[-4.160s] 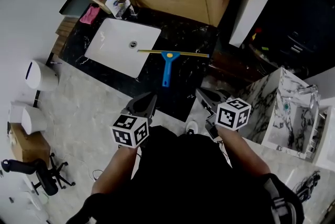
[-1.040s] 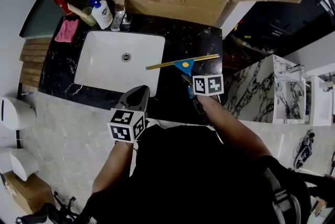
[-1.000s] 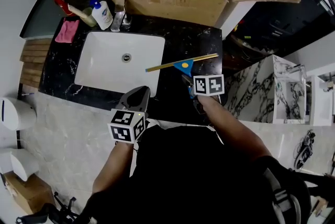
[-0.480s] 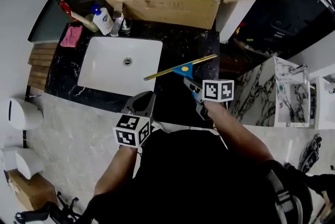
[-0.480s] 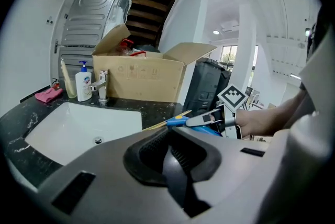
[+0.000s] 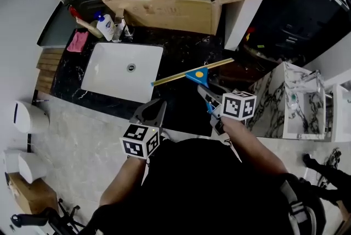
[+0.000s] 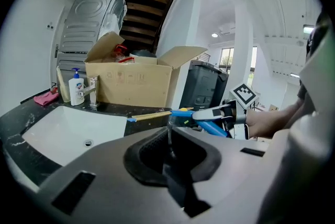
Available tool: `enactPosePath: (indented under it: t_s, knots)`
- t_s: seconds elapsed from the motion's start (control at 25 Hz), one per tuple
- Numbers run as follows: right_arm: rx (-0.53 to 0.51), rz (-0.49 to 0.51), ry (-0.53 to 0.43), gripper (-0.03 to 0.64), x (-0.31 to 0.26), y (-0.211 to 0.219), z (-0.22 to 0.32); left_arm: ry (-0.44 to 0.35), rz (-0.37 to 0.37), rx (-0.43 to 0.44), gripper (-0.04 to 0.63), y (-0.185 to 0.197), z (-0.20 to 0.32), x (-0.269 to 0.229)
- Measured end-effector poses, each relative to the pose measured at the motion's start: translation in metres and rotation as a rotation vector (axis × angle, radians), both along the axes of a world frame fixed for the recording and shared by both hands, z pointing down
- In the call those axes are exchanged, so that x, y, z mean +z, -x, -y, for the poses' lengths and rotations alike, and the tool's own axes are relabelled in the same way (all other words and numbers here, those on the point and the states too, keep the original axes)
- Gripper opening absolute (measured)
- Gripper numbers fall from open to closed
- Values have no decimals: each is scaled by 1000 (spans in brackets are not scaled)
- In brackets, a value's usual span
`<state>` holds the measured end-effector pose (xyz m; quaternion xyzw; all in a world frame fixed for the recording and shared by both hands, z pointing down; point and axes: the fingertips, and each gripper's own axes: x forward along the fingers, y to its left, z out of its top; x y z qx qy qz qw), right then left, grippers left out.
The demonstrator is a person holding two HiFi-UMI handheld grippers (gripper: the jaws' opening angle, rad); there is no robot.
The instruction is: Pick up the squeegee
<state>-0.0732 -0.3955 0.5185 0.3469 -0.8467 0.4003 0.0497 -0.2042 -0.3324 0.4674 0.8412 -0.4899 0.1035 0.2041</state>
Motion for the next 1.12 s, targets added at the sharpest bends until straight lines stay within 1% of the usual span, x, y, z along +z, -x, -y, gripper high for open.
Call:
enactPosePath:
  t_s: [0.08,0.16,0.4,0.56,0.68,0.8,0.92,1.12]
  knots:
    - [2,42,-26,146,-12,-11,-4,-12,-42,-7,31,-11,-3,-6]
    - [-1,68,-46,147,-22,-20,-9,-23,-62,-21,31,-21,-6,-11]
    - [-51,89,-89,147,-39,-45,-29,-71,-58,-75,31,-43,-11,-25]
    - [-66,99,-112,147,-44,-62,-39,-94,-54,-116,31,-55,-21,-30]
    - [-81,101,-139,147,-47,-72,-46,-108,-56,-168,31,-57,-32,-30]
    - [-107,90,-174,147,-55,-73,-56,-101,-56,-210,31,-54,-46,-25]
    - [-132,82,-181,147,-55,-70,-65,-88,-42,-215,31,-55,-57,-21]
    - [-144,86,-198,147,-60,-66,-73,-125,-41,-205,31,-58,-60,-33]
